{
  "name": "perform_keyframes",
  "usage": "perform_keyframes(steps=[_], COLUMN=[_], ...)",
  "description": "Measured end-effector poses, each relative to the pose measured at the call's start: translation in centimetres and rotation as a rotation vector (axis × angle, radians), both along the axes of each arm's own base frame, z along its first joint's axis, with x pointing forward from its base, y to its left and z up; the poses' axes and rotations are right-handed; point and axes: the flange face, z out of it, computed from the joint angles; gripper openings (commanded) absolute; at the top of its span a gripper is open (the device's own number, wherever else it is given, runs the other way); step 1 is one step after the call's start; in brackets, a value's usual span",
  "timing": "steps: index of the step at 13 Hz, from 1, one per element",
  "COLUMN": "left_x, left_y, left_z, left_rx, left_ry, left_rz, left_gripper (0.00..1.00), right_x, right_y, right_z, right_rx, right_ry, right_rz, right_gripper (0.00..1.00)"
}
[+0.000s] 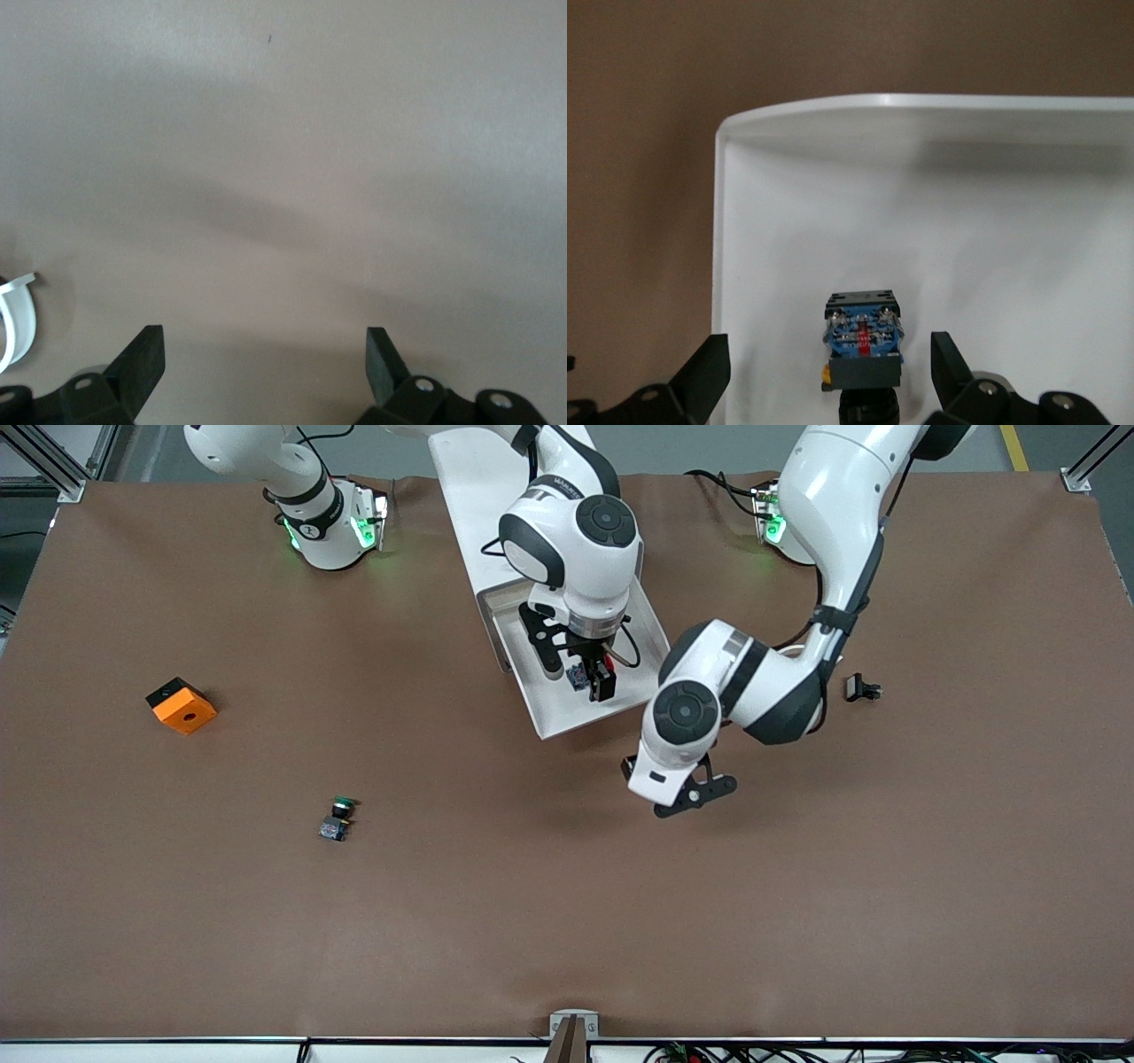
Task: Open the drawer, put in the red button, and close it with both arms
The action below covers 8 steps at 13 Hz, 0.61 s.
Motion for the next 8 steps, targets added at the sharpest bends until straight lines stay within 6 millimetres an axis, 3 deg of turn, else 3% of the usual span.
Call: perform_keyframes(steps=[5, 8], left_x=[-1.2, -1.8], left_y=[-1.3, -2.4], left_z=[1.5, 0.9], left_rx=[-0.047, -0.077], left_ry=[-0.035, -0.056], left_rz=[-0.024, -0.039], left_gripper=[1.0, 1.0], right_x=[0.1, 2.6], right_y=[-2.7, -6.9], right_z=[5.4, 9.4], right_rx=[-0.074, -0.072], right_ry=[0.09, 0.115], right_rz=[0.298, 0.39], right_gripper=[1.0, 1.0])
